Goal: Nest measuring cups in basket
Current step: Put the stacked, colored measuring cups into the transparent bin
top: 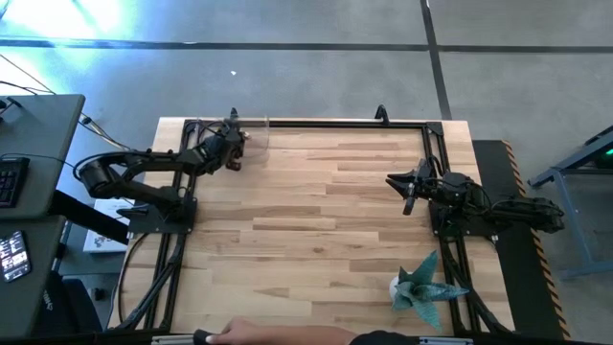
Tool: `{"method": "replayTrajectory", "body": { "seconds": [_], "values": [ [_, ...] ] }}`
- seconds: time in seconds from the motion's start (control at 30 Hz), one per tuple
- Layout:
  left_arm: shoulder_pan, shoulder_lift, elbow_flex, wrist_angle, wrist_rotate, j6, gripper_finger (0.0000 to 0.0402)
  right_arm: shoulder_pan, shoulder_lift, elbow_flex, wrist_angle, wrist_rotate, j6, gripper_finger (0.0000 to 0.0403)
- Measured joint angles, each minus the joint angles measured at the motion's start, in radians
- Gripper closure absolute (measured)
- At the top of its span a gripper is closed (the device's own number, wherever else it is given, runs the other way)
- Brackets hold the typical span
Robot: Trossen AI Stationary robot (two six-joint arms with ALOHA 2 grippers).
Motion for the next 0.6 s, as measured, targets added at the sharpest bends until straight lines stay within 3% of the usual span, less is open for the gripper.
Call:
{"method": "replayTrajectory", "body": {
  "seconds": [0.23,0.6],
  "values": [
    [0.0,-0.056,-0.008,-0.111,-0.005,0.019,0.0293,0.0,0.0,0.0,0.0,0.0,-0.001,0.0334],
    [0.023,-0.059,-0.003,-0.056,0.004,0.05,0.0308,0.0,0.0,0.0,0.0,0.0,-0.001,0.0334]
  ]
}}
